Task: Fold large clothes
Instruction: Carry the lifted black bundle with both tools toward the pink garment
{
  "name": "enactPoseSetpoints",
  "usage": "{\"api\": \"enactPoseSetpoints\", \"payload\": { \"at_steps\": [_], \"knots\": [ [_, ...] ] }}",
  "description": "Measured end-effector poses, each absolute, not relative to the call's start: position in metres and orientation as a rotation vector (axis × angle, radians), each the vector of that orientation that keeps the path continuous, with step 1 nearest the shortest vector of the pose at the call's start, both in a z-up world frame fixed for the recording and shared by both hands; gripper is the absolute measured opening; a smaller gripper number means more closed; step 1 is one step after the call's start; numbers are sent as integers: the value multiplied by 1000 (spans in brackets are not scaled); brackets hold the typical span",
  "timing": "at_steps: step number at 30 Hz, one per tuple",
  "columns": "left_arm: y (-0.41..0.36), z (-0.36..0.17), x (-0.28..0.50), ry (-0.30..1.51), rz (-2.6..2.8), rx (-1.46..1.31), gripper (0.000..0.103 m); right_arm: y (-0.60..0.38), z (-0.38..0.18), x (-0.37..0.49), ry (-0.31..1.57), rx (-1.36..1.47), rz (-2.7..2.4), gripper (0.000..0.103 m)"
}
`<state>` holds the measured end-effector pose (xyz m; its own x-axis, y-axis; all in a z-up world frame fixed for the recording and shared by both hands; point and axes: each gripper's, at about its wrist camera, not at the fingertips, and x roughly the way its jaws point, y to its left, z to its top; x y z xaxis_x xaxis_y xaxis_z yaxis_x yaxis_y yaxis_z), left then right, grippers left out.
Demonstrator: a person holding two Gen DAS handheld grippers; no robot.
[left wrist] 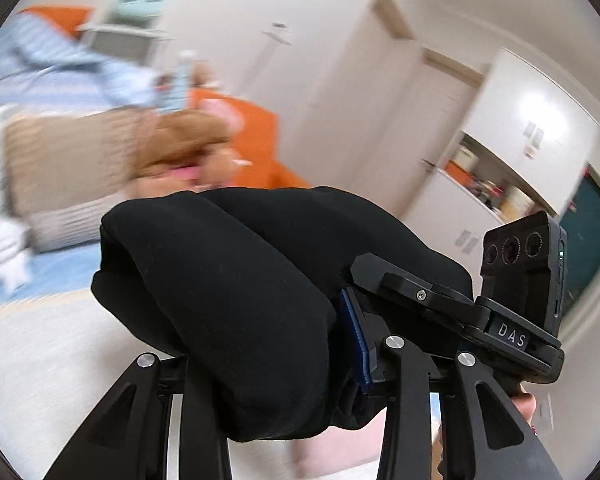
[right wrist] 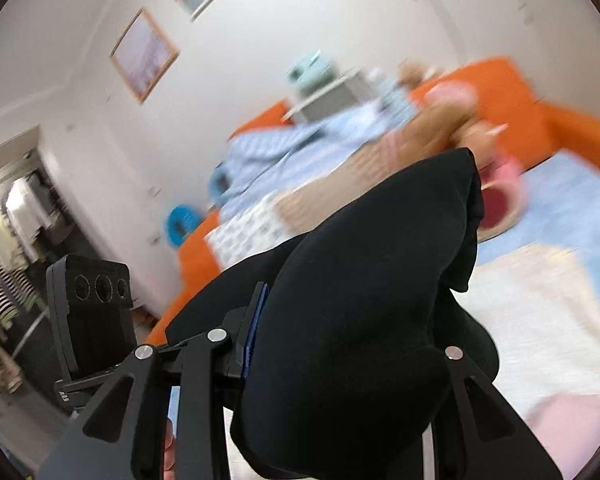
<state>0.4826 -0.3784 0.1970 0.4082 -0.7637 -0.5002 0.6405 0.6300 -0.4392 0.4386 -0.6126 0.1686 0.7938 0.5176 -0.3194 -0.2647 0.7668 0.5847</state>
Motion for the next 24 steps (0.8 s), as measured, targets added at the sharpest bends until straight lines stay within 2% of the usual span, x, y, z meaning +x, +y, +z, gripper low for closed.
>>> {"api": "enactPoseSetpoints", "payload": {
  "at_steps": [6,12,15,20,24],
  "knots": [
    [-522,191,437,746,-1059,-144,41,-737,162,363,460,547,241,32],
    [-610,114,420,872,-1127,-180,42,-809,87,319,472,612,152,32],
    [-622,69,400,922,-1123,-115,42,-817,35,297,525,644,164,32],
    [-600,-10,363,1039,-1101,-41,42,-810,-62,252,609,761,225,33],
    [-572,-73,350,1132,-1066,-24,53,-804,-118,216,635,761,202,35]
  ]
}}
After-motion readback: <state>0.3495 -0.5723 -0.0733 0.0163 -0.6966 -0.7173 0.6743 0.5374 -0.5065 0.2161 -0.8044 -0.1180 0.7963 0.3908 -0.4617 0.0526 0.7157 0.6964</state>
